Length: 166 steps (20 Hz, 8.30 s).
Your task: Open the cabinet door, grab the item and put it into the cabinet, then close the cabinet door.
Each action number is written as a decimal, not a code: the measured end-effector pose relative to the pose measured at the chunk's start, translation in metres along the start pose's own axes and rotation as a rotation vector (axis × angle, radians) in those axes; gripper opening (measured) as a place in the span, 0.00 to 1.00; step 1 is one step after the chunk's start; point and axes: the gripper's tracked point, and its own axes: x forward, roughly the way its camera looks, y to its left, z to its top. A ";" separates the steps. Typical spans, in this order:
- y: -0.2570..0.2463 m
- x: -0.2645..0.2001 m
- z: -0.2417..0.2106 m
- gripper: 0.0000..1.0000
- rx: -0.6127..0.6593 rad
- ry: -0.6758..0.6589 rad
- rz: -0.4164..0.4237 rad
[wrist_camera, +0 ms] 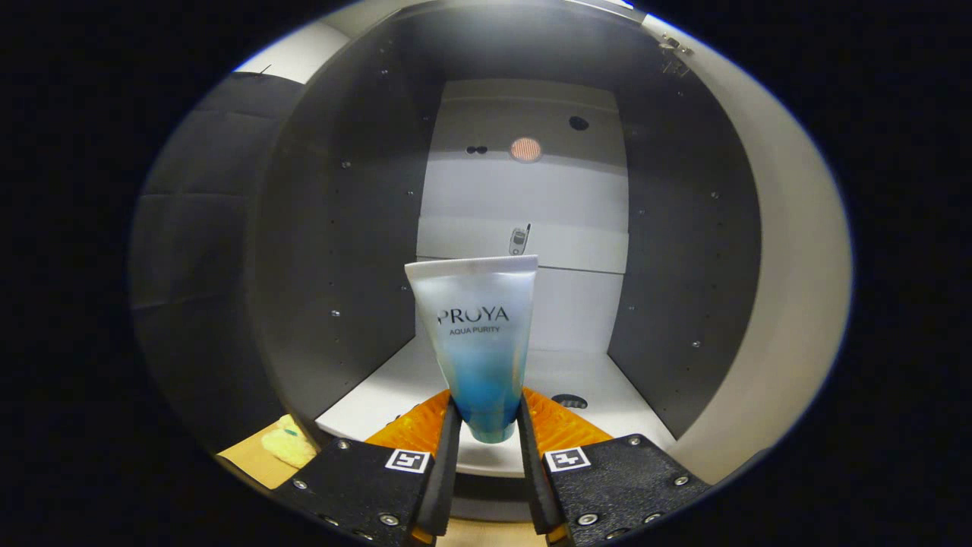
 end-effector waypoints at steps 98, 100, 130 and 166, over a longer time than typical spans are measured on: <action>-0.096 -0.359 0.006 0.92 0.191 -0.076 -0.168; -0.074 -0.348 0.011 0.92 0.179 -0.078 -0.148; 0.036 -0.311 0.013 0.92 0.168 -0.018 0.019; 0.061 -0.294 0.013 0.92 0.135 -0.024 0.096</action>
